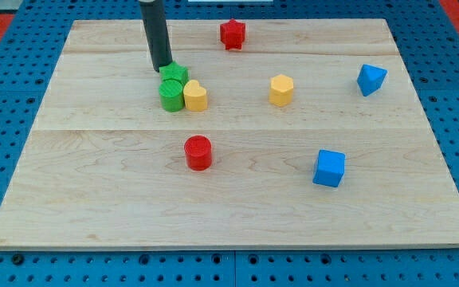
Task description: Push the red star closer to the yellow heart
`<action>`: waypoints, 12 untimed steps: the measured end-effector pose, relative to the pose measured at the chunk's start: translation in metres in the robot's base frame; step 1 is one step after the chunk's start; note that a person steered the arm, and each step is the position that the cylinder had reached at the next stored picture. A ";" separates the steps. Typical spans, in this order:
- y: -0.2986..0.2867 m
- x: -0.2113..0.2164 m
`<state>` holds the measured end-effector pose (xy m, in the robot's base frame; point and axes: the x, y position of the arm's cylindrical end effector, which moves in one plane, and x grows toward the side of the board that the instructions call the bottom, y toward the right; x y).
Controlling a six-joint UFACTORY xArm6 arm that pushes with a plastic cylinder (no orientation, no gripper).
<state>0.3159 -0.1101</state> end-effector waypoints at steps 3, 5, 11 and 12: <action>0.010 -0.068; 0.067 -0.124; 0.121 -0.100; 0.121 -0.093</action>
<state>0.2230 0.0105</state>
